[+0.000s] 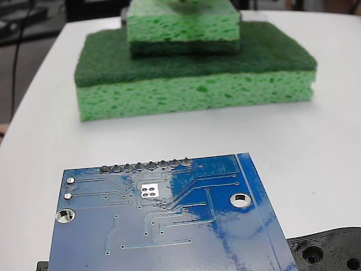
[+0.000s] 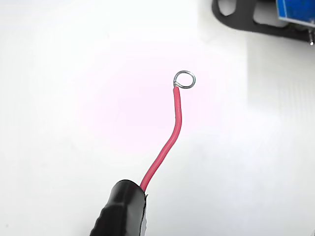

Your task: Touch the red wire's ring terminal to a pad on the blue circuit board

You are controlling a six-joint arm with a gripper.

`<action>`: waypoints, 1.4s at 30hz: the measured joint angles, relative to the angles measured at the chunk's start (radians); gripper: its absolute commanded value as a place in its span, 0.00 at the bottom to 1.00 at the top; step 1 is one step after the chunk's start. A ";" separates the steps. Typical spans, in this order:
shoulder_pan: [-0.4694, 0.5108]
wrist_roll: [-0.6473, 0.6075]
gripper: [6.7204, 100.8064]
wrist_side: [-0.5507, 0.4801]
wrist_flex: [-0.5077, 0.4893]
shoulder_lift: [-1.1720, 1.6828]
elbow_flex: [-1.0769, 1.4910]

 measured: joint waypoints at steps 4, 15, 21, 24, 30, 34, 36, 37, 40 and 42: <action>-0.067 0.031 0.99 0.107 -0.011 0.000 0.023; -0.064 0.046 0.99 0.152 -0.015 0.000 0.029; -0.064 0.052 0.99 0.166 -0.015 0.000 0.029; -0.064 0.052 0.99 0.164 -0.015 0.000 0.029; -0.064 0.052 0.99 0.166 -0.015 0.000 0.029; -0.064 0.052 0.99 0.166 -0.015 0.000 0.029; -0.064 0.052 0.99 0.166 -0.015 0.000 0.029; -0.064 0.052 0.99 0.164 -0.015 0.000 0.029; -0.064 0.052 0.99 0.166 -0.015 0.000 0.029; -0.064 0.052 0.99 0.166 -0.015 0.000 0.029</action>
